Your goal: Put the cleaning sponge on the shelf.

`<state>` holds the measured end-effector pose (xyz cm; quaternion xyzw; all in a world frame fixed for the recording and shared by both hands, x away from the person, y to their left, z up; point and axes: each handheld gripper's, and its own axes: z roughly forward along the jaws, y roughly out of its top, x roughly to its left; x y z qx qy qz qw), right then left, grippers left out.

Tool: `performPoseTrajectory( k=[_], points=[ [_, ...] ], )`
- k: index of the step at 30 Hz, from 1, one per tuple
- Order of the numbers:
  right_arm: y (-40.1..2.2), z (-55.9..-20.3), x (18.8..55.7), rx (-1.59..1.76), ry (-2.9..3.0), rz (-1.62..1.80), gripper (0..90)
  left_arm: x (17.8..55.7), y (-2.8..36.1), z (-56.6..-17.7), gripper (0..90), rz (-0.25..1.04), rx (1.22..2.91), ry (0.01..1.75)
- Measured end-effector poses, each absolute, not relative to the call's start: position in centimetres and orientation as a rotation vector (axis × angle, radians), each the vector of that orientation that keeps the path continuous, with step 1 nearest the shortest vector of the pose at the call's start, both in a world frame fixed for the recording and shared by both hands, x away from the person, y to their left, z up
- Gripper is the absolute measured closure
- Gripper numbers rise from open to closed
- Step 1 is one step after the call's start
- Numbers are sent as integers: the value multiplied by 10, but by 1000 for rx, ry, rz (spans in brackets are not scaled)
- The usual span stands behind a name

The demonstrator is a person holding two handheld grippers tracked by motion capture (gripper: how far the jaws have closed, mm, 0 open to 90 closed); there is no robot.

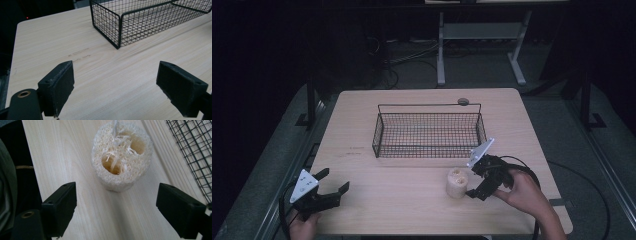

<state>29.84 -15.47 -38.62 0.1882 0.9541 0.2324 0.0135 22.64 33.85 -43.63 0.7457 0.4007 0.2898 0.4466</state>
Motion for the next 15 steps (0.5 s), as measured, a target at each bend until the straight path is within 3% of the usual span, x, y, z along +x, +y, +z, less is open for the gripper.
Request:
performPoseTrajectory(
  k=[15],
  points=[
    [-138, -384, 310, 568, 3011, 717, 157, 226, 339, -436, 139, 717, 1842, 994]
  ],
)
